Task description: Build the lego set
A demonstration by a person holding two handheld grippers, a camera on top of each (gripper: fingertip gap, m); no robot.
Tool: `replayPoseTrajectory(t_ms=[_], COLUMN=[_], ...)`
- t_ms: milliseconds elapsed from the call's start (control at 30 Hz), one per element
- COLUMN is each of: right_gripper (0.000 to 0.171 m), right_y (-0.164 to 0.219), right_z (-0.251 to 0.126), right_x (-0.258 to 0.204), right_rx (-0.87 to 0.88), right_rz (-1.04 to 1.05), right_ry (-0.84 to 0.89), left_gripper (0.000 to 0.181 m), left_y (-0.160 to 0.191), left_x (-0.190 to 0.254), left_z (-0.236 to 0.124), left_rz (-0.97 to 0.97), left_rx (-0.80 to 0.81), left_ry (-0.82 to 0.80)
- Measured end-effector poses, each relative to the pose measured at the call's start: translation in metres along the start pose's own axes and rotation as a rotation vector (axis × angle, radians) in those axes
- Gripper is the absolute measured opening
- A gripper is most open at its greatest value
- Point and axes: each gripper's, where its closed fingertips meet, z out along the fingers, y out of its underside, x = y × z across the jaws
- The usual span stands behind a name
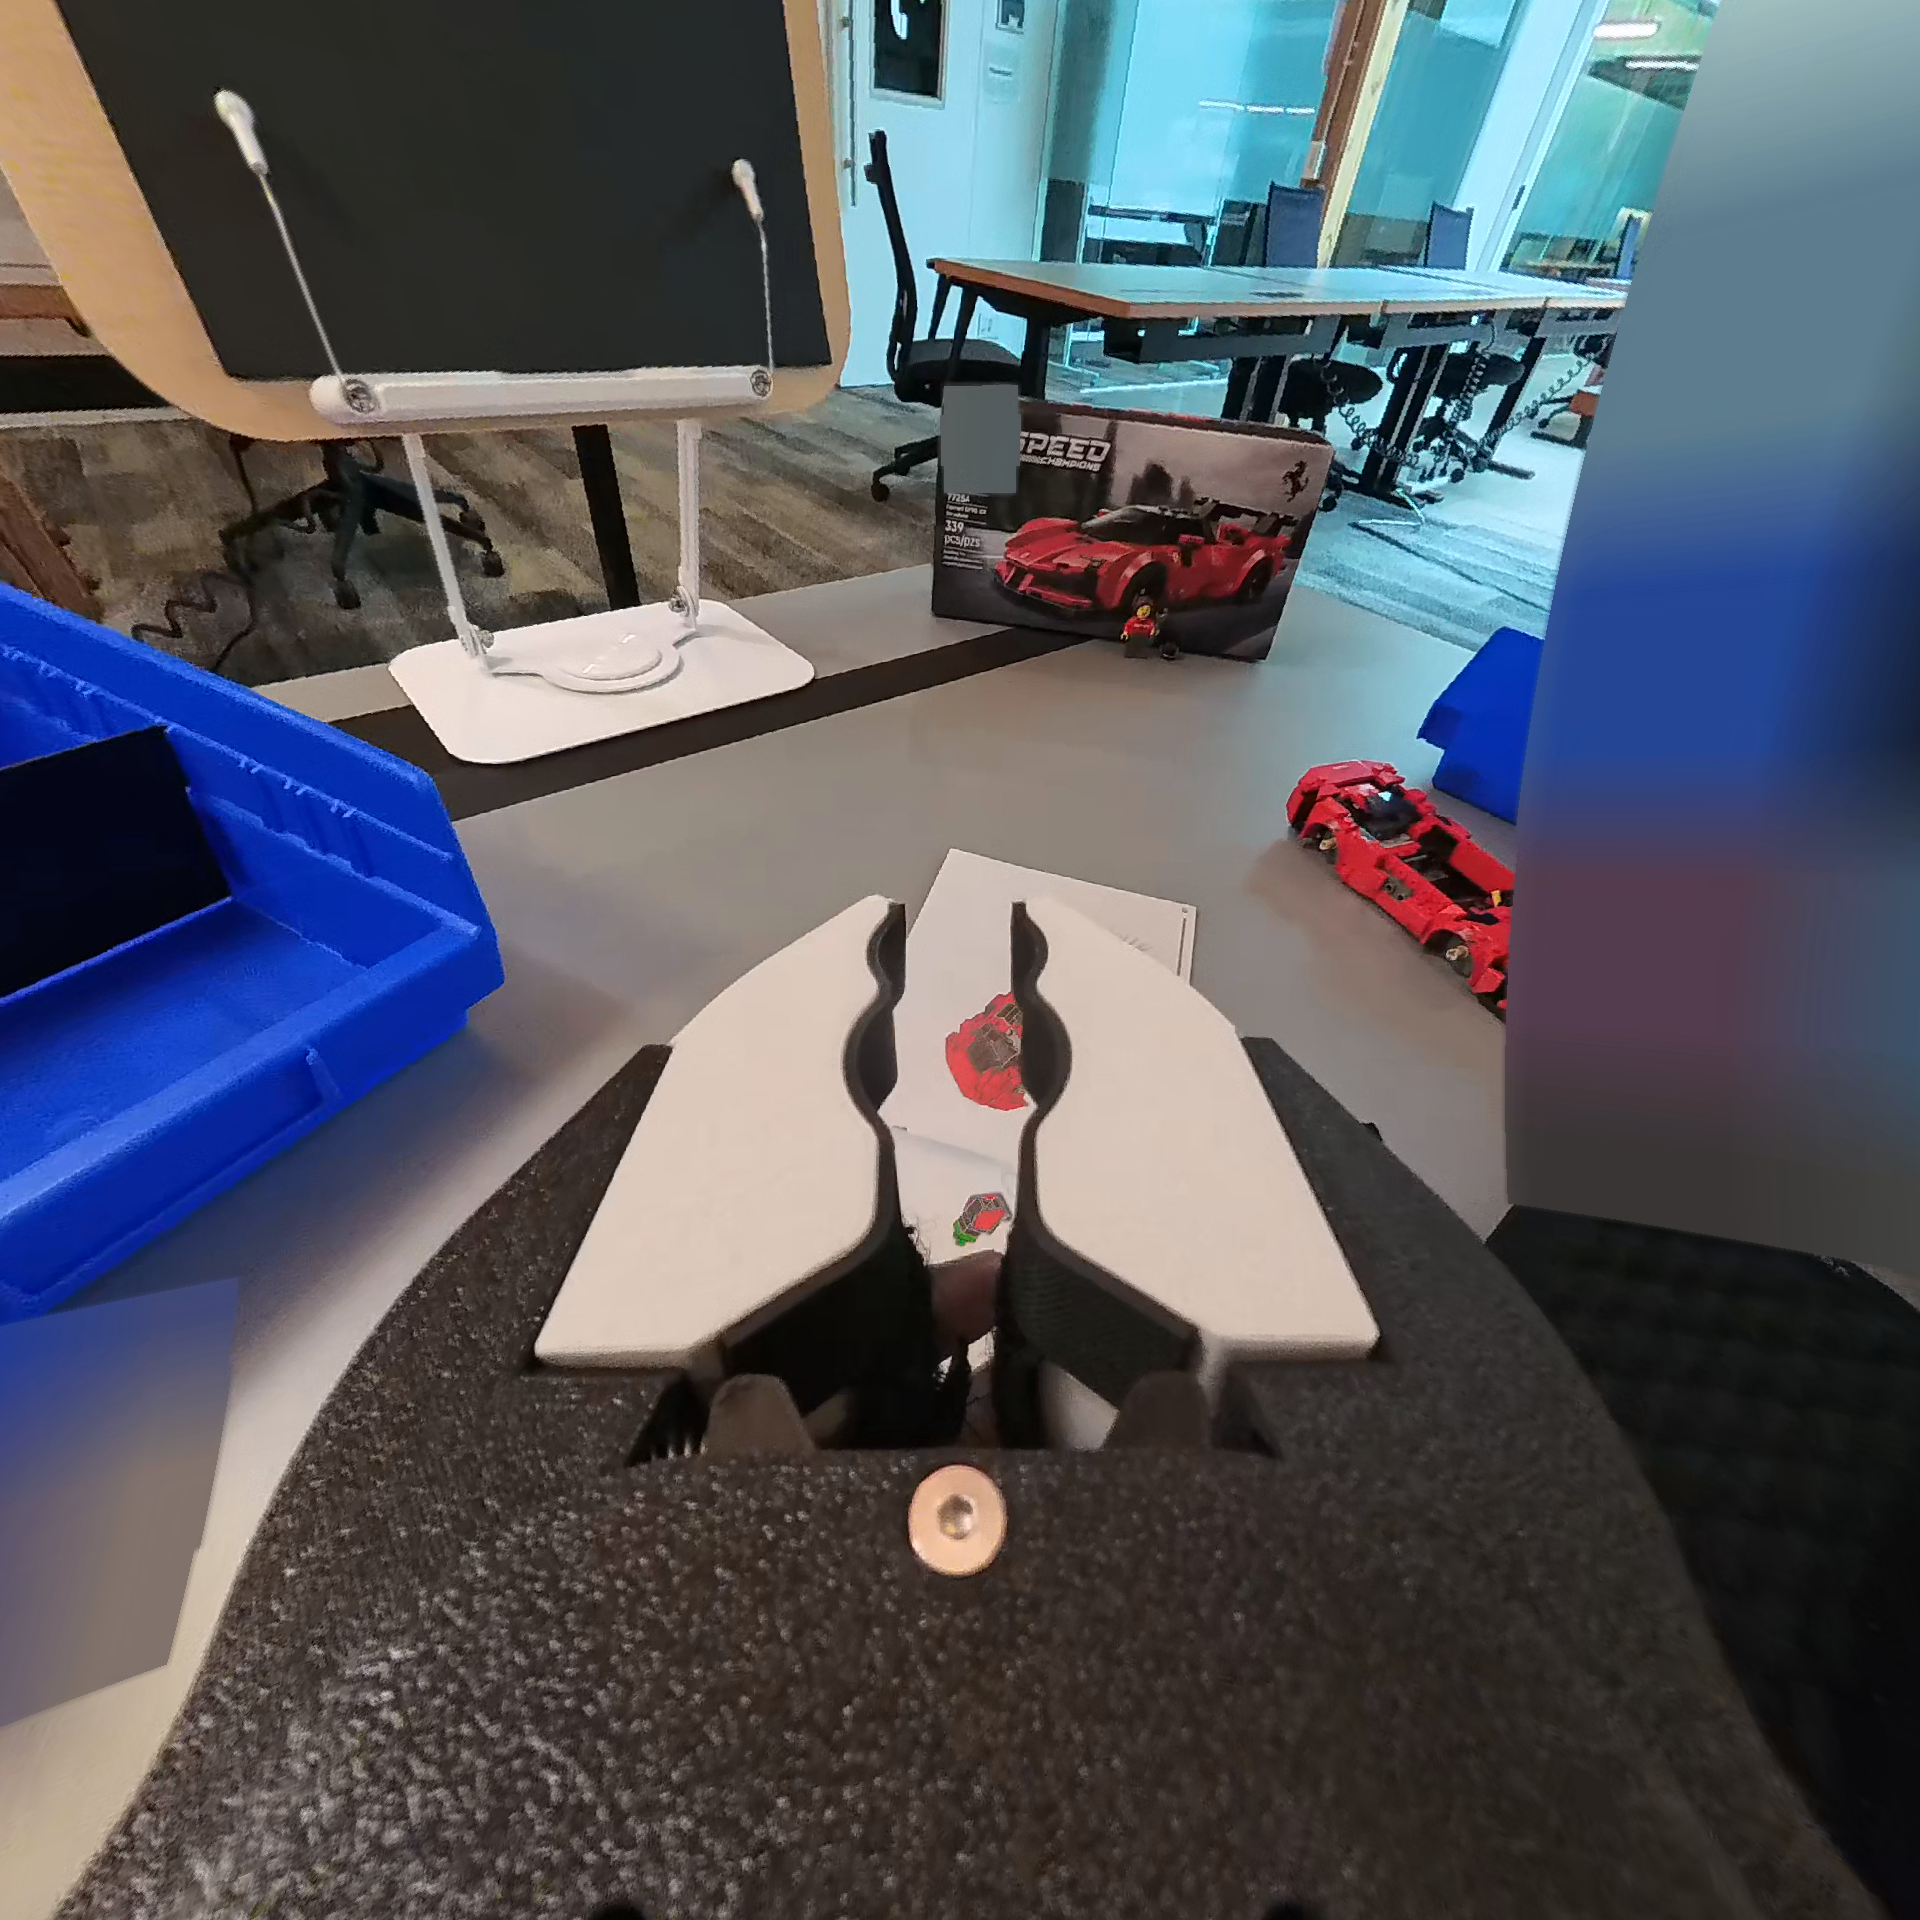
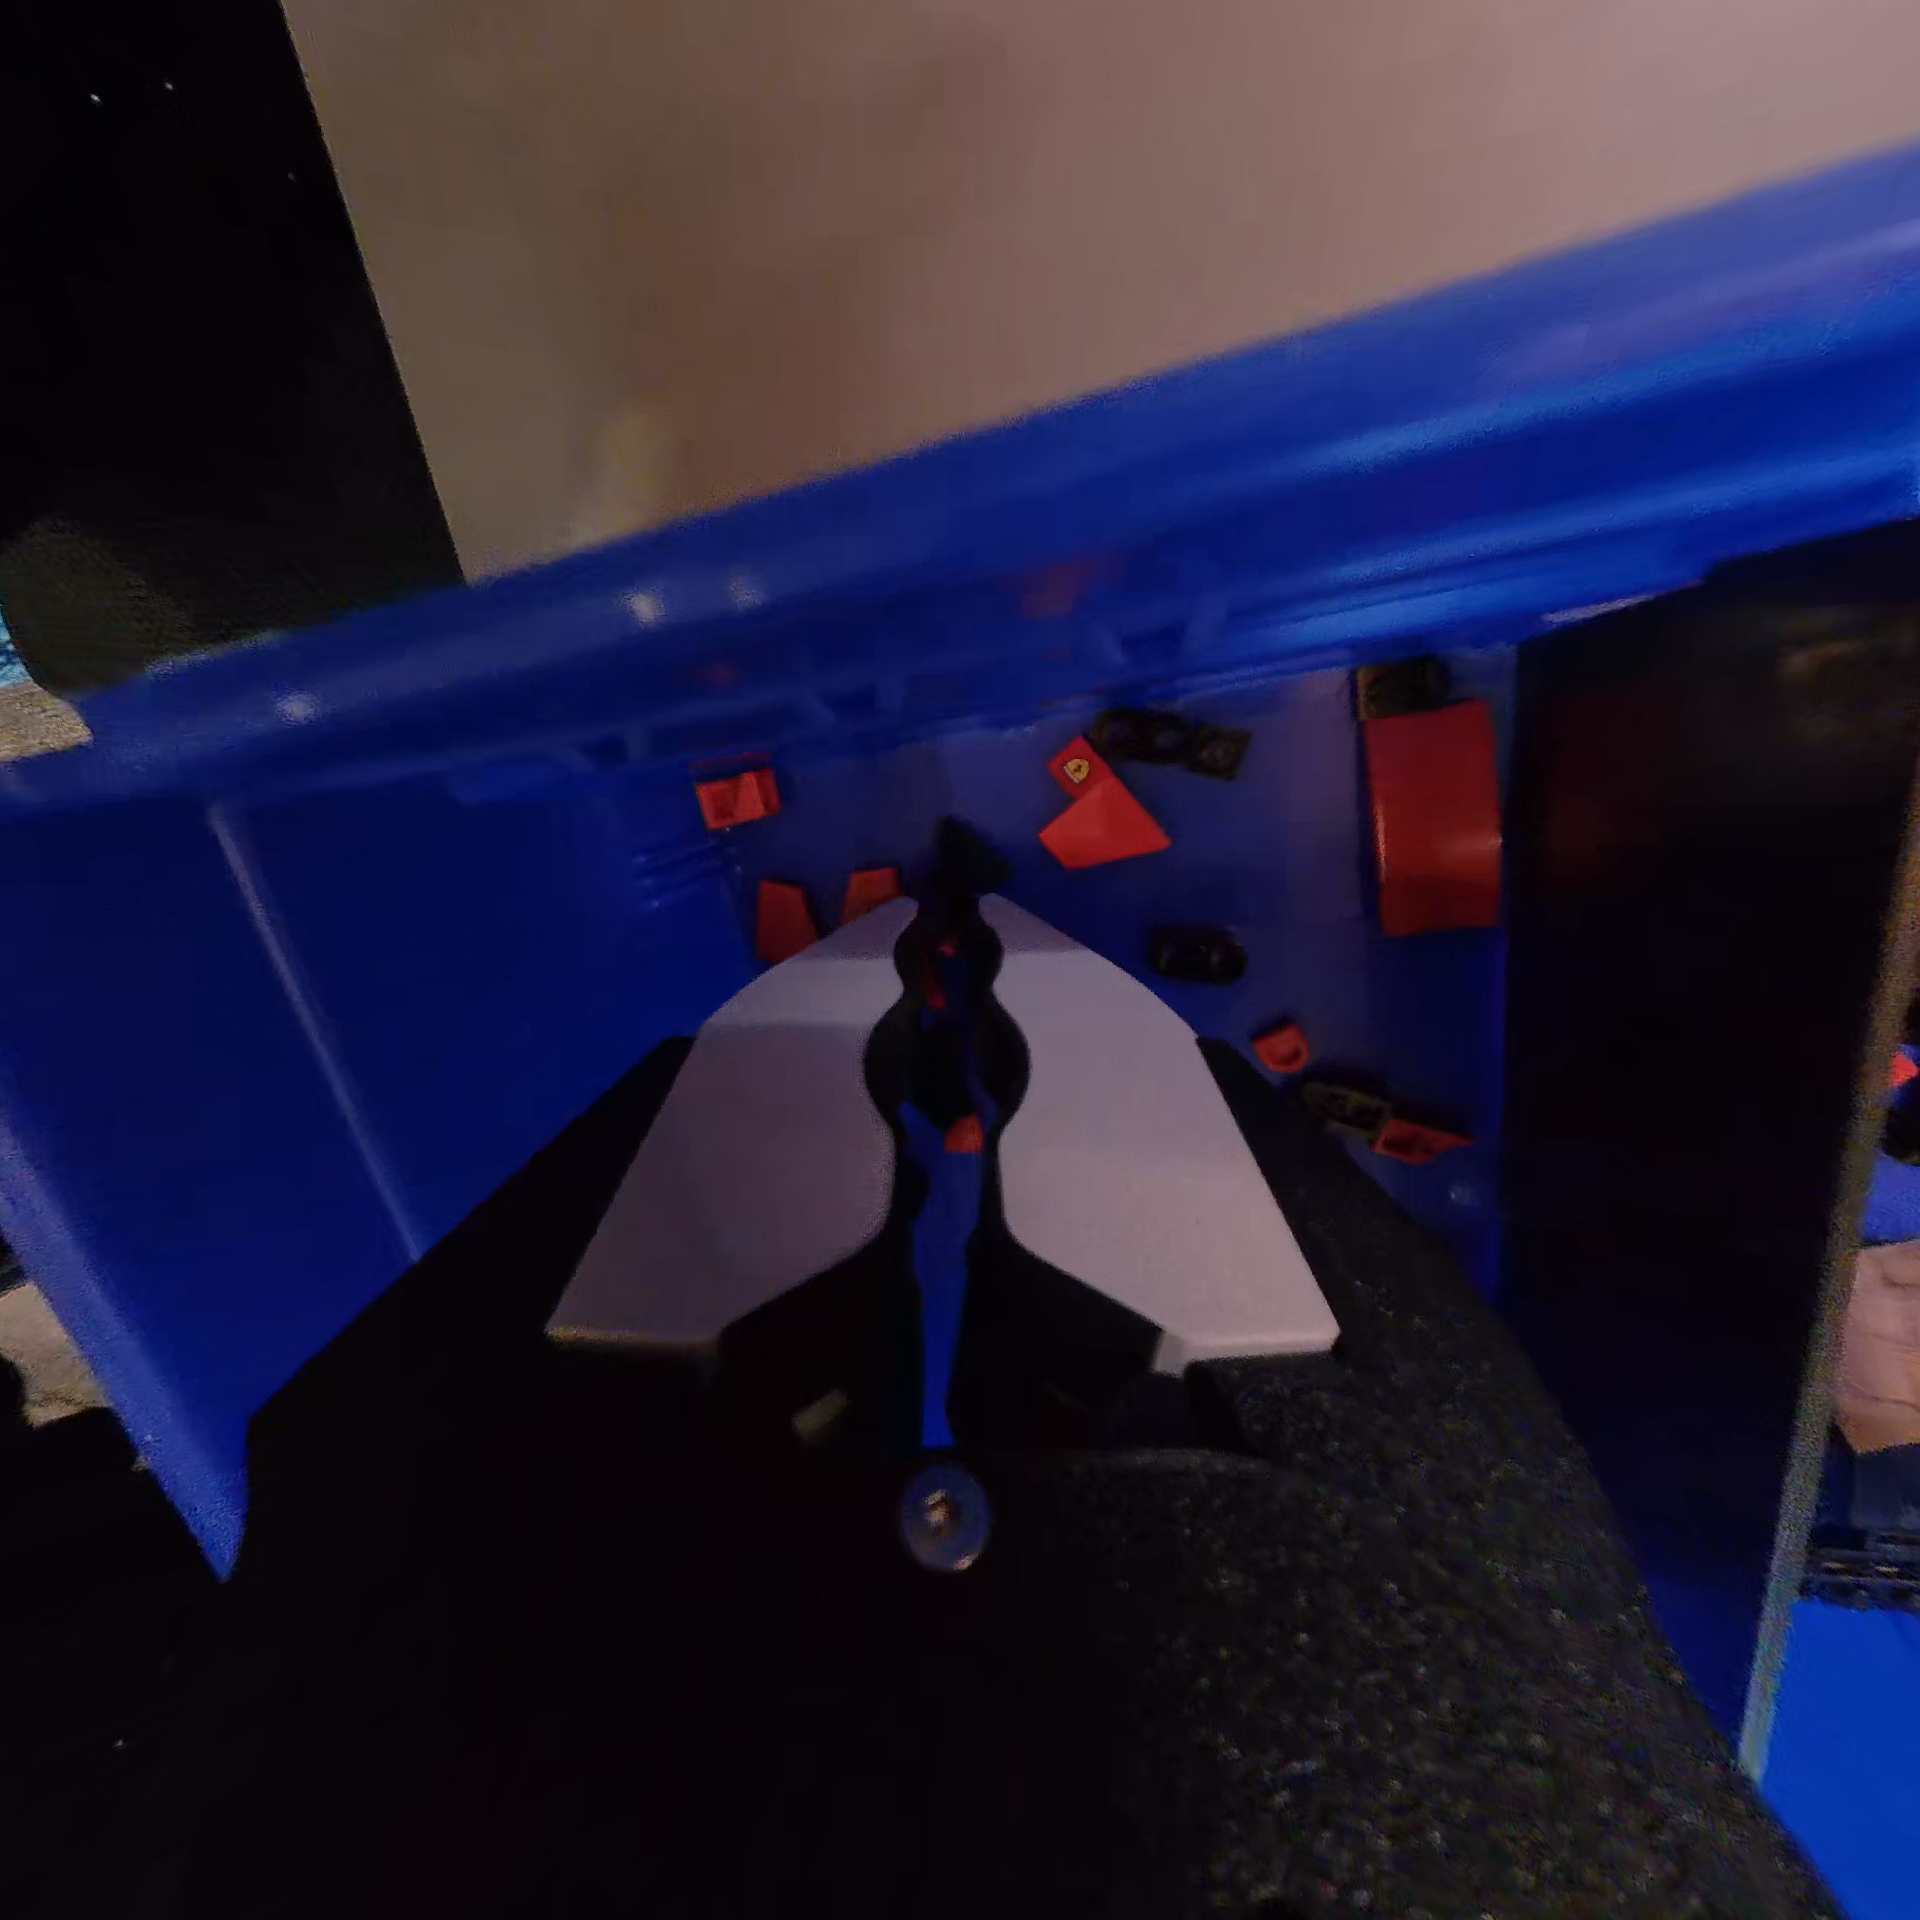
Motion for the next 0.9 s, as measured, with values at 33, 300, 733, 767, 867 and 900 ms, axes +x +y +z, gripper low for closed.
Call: replayPoseTrajectory(t_ms=[33,300,733,767,867,900], right_gripper=[0.004,0.004,0.025,0.024,0.019,0.019], right_y=[-0.001,-0.012,-0.010,-0.011,-0.010,-0.010], right_z=[0.001,-0.024,0.000,0.000,0.001,0.001], right_x=[-0.001,0.007,0.007,0.008,0.010,0.010], right_rx=[0.003,0.144,0.019,0.020,0.003,0.001], right_rz=[-0.006,0.083,0.144,0.143,0.116,0.112], right_ry=[-0.005,0.090,0.172,0.181,0.219,0.223], left_gripper=[0.019,0.019,0.019,0.019,0.019,0.019], left_y=[0.000,0.003,0.010,0.011,0.013,0.013], left_x=[-0.001,-0.007,-0.014,-0.014,-0.010,-0.009], left_z=[-0.001,-0.018,-0.025,-0.023,-0.017,-0.015], left_rz=[-0.003,-0.030,-0.044,-0.044,-0.039,-0.035], left_rx=[0.005,0.062,0.055,0.049,0.034,0.031], left_ry=[-0.001,-0.001,-0.027,-0.024,-0.009,-0.004])
